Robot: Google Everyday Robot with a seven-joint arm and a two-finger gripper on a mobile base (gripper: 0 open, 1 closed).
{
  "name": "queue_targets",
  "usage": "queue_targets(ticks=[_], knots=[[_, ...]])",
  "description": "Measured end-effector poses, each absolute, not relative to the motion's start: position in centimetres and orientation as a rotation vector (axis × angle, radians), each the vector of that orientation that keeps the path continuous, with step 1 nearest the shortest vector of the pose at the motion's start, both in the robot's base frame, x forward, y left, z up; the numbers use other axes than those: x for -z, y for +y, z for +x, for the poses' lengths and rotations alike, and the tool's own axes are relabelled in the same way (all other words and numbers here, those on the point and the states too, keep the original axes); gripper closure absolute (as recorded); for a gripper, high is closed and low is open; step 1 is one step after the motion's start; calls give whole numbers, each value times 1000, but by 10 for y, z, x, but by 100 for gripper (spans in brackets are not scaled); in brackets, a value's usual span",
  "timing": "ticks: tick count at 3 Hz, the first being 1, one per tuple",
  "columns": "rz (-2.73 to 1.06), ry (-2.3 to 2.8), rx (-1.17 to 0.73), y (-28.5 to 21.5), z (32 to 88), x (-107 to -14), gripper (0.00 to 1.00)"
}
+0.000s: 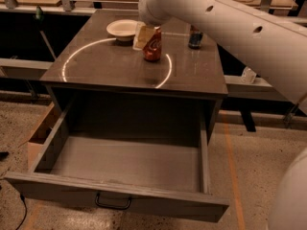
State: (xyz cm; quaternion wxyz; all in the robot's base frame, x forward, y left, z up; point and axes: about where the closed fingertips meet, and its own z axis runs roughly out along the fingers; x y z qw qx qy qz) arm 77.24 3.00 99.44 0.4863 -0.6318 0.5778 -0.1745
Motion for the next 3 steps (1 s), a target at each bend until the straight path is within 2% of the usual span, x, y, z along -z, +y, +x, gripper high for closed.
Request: queue_targets(ticks=[3], knots=[[-1614, 1373, 499, 62, 846, -945, 0]])
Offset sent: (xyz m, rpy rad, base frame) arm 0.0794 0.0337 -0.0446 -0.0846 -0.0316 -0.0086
